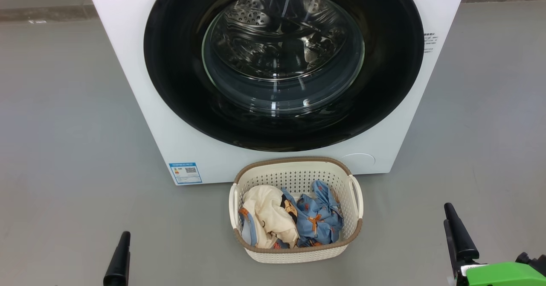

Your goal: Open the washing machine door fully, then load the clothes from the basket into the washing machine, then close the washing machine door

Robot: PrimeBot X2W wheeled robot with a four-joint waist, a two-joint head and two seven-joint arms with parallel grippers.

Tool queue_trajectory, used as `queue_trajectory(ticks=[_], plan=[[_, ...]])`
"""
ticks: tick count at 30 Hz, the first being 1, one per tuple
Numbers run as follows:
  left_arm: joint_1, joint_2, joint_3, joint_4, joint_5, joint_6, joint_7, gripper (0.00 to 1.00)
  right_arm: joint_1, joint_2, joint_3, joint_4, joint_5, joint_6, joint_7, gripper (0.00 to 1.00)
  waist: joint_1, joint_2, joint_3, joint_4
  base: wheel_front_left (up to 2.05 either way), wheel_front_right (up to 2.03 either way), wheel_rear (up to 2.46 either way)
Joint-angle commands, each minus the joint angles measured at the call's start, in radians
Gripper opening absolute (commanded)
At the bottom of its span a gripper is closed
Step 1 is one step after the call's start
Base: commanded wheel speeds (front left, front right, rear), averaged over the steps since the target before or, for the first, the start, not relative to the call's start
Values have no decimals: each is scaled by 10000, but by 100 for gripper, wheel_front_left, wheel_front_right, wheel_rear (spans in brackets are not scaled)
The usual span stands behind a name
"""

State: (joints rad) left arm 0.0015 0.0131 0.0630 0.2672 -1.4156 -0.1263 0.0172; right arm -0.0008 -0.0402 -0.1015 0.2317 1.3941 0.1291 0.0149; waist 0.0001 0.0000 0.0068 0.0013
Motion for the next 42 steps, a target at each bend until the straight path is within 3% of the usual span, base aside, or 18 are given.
queue_trajectory(ticks=[1,22,42], plan=[[-131,154,118,-392,422,-19,-136,100,-183,-173,176,-414,-430,4,-129,100,-1,0,3,2,0,0,0],[-18,354,-135,-1089,3534,-25,-753,100,-85,-520,494,-987,-4007,7,-743,100,-1,0,40,34,0,0,0],[132,678,-416,-1581,6439,-30,-1312,100,49,-790,740,-1270,-6549,9,-1299,100,-1,0,78,63,0,0,0]])
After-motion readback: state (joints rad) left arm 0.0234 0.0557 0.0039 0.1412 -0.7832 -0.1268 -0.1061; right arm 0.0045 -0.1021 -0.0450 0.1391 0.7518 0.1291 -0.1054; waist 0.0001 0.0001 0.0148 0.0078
